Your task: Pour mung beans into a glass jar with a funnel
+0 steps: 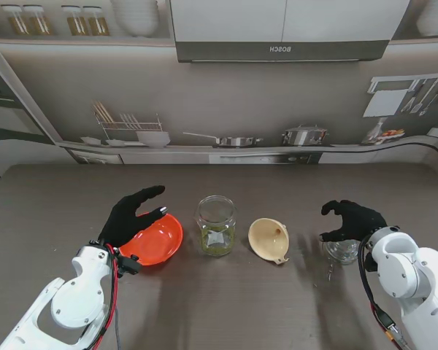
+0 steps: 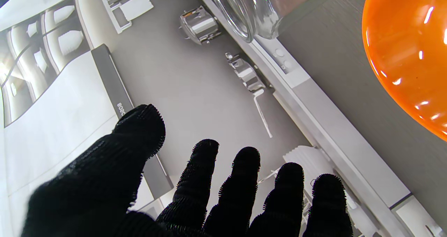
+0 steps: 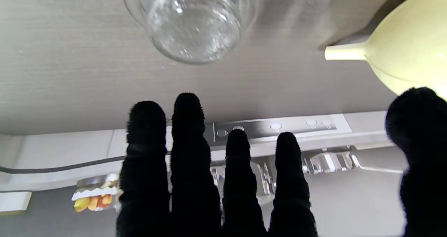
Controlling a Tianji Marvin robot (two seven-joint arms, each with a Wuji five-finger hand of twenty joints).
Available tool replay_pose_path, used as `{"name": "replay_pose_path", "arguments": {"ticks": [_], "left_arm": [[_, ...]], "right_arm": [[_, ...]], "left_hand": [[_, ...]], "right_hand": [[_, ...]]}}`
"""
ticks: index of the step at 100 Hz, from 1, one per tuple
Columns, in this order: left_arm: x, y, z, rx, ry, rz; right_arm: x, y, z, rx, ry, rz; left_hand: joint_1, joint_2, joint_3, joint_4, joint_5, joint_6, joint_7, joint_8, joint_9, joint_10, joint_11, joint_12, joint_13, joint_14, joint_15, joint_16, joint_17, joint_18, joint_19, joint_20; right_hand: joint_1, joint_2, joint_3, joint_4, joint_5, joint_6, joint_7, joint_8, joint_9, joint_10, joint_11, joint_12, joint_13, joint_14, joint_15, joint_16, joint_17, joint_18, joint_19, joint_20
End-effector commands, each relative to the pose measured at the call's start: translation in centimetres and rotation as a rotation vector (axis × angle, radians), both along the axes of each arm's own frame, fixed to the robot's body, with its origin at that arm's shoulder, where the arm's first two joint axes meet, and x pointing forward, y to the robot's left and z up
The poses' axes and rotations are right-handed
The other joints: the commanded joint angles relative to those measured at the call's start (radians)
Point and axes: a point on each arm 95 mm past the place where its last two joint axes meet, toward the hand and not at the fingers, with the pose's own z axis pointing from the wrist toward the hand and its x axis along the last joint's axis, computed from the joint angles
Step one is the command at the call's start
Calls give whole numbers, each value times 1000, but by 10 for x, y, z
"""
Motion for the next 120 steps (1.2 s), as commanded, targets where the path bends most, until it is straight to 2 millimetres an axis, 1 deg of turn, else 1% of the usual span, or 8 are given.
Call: {"name": "replay_pose_path", "arguments": {"ticks": [1, 25, 35, 61, 93, 109, 120], "left_arm": [[0, -2, -2, 3, 17, -18], [0, -4, -3, 8, 29, -24], [0, -4, -3, 8, 33, -25], [0, -6, -4, 9, 44, -28], [1, -8, -6, 11, 55, -36], [1, -8, -6, 12, 57, -37], [1, -9, -6, 13, 59, -36]], "right_arm": [[-3, -4, -10, -20, 44, 4], [-3, -12, -18, -90, 90, 19], [-3, -15, -20, -107, 104, 15], [-4, -26, -23, -159, 148, 6], [-5, -35, -29, -207, 183, -12], [-3, -35, -34, -233, 190, -15], [-1, -34, -38, -237, 188, -15]], "left_hand": [[16, 45, -26, 34, 0, -16, -3, 2, -21, -4, -10, 6, -2, -2, -21, 7, -12, -14, -35, 14], [15, 48, -29, 34, 0, -20, -3, 2, -22, -8, -10, 6, -3, -4, -21, 7, -14, -13, -36, 15], [15, 48, -29, 34, -1, -19, -4, 2, -23, -7, -10, 6, -3, -2, -22, 7, -14, -14, -36, 16], [16, 47, -30, 34, -2, -19, -4, 2, -24, -5, -10, 6, -3, -2, -22, 7, -15, -13, -36, 17], [16, 50, -33, 35, -3, -19, -4, 2, -25, -6, -10, 6, -4, -4, -23, 8, -16, -14, -37, 18], [17, 50, -34, 35, -3, -20, -4, 2, -25, -7, -10, 6, -4, -3, -23, 8, -17, -14, -37, 18], [17, 51, -34, 35, -2, -20, -3, 2, -25, -7, -11, 6, -3, -3, -22, 8, -17, -13, -37, 19]], "right_hand": [[8, -37, 21, 34, -44, -23, -14, 32, -42, 24, 17, 18, 11, -13, 27, 24, 6, 26, 45, 29], [-2, -37, 28, 39, -66, -19, -34, 40, -89, 39, 17, 22, -9, -29, 61, 46, -1, 17, 47, 36], [0, -38, 31, 40, -78, -17, -41, 45, -104, 39, 22, 25, -16, -32, 69, 50, -5, 14, 47, 38], [21, -53, 46, 50, -113, -3, -64, 60, -170, 70, 24, 26, -27, -42, 90, 59, -1, 6, 54, 45], [27, -58, 51, 54, -140, 10, -75, 87, -188, 80, 34, 22, -31, -43, 109, 67, 6, -3, 62, 52], [28, -58, 50, 53, -147, 20, -79, 101, -186, 89, 44, 21, -17, -46, 130, 74, 22, -9, 77, 57], [30, -59, 51, 53, -148, 24, -77, 111, -180, 89, 52, 21, -11, -47, 142, 78, 32, -14, 90, 59]]}}
